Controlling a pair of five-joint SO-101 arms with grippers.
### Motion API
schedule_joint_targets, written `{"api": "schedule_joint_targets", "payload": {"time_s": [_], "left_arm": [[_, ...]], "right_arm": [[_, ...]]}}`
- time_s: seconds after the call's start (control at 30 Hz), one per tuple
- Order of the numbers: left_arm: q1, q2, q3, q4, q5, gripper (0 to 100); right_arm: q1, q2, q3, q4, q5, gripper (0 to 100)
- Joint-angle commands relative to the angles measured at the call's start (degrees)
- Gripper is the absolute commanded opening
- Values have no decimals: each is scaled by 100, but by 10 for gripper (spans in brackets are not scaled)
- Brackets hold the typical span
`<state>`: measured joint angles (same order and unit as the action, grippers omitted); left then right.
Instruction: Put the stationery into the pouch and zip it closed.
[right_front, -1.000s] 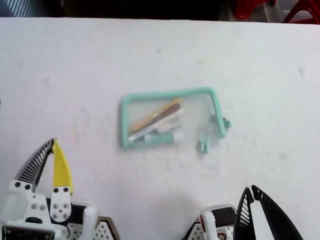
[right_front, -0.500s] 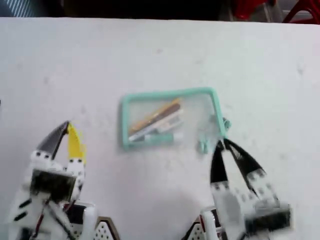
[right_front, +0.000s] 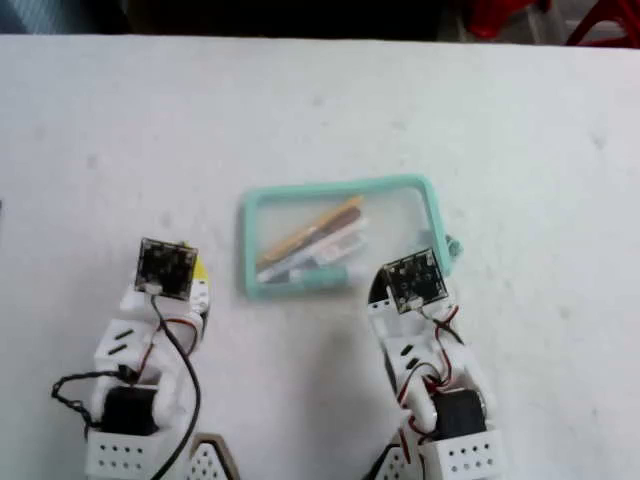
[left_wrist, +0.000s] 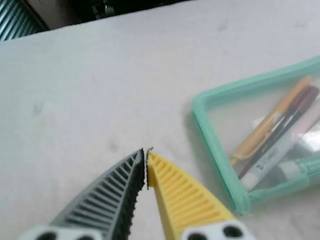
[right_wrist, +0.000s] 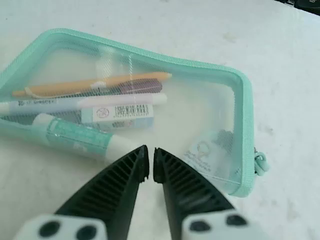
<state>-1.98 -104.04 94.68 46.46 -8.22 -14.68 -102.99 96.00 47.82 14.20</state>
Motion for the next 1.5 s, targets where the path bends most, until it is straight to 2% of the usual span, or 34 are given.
{"api": "schedule_joint_targets", "payload": {"time_s": [0.0, 0.2, 0.33, 0.47, 0.57, 0.67, 0.73, 1.47], "left_arm": [[-48, -57, 220, 141, -325, 95], [-127, -57, 229, 1486, -369, 118], [-198, -57, 229, 2259, -360, 120], [-207, -66, 229, 2453, -352, 117], [-189, -66, 229, 2611, -299, 117], [-224, -66, 229, 2708, 273, 117], [-233, -66, 229, 2725, 580, 116], [-224, -66, 229, 2716, 607, 117]], "right_arm": [[-22, -48, 88, 330, -53, 18], [259, -48, 88, 1226, -158, 18], [462, -22, 88, 2123, -1354, 18], [426, -22, 88, 2475, -2092, 18], [453, -22, 88, 2492, -1934, 18], [462, -22, 88, 2484, -1512, 17], [435, -22, 88, 2484, -1486, 17], [453, -22, 88, 2475, -1310, 18]]}}
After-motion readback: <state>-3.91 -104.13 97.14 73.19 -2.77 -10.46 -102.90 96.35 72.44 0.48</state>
